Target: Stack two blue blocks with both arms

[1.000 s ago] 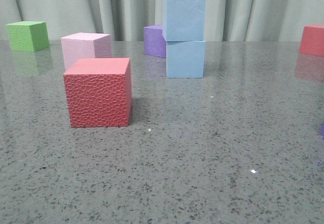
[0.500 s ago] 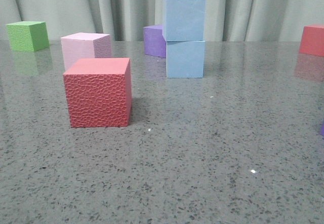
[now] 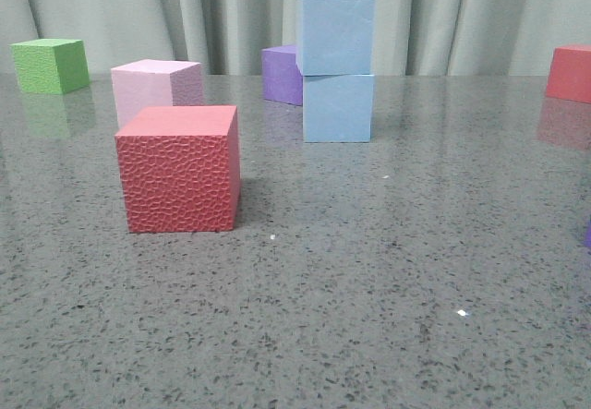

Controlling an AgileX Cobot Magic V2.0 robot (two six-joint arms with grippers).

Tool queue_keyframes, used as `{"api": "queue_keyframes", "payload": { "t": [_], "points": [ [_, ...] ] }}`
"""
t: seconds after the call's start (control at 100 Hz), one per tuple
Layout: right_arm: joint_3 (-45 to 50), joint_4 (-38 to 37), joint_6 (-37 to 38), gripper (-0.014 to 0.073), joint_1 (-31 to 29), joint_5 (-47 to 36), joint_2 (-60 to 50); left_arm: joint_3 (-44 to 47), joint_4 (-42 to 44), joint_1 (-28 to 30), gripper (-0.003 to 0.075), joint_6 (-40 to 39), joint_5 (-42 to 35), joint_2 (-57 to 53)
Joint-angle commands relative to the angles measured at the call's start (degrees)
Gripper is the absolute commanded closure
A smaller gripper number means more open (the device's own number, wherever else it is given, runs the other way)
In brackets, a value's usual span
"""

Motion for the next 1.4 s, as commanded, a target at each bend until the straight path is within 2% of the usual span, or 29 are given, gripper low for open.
{"api": "queue_keyframes", "payload": {
  "t": [0.0,0.12,0.22,0.36,0.62,0.74,0.95,1.27,1.39],
  "points": [
    [-1.3,-0.2,-0.5,0.0715,-0.1,-2.9,-0.3,2.4,-0.5,-0.1,0.0739,-0.6,-5.1,-1.8],
    [-1.3,-0.6,-0.5,0.0715,-0.1,-3.0,-0.3,2.4,-0.5,-0.1,0.0739,-0.6,-5.1,-1.8],
    [0.8,-1.4,-0.5,0.0715,-0.1,-7.2,-2.4,2.4,-0.5,-0.1,0.0739,-0.6,-5.1,-1.8],
    [9.0,-1.5,-0.5,0.0715,-0.1,-19.1,-9.2,2.4,-0.5,-0.1,0.0739,-0.6,-5.1,-1.8],
    [31.3,-1.5,-0.5,0.0715,-0.1,-43.8,-26.2,2.4,-0.5,-0.1,0.0739,-0.6,-5.1,-1.8],
    [41.3,-1.5,-0.5,0.0715,-0.1,-50.3,-35.1,2.4,-0.5,-0.1,0.0739,-0.6,-5.1,-1.8],
    [51.4,-1.5,-0.5,0.0715,-0.1,-52.0,-47.7,2.4,-0.5,-0.1,0.0739,-0.6,-5.1,-1.8],
    [56.1,0.8,-0.5,0.0715,-0.3,-55.0,-47.2,2.4,-0.5,-0.1,0.0739,-0.6,-5.1,-1.8],
    [58.3,0.9,-0.5,0.0715,-0.3,-58.4,-47.2,2.4,-0.5,-0.1,0.0739,-0.6,-5.1,-1.8]
  ]
}}
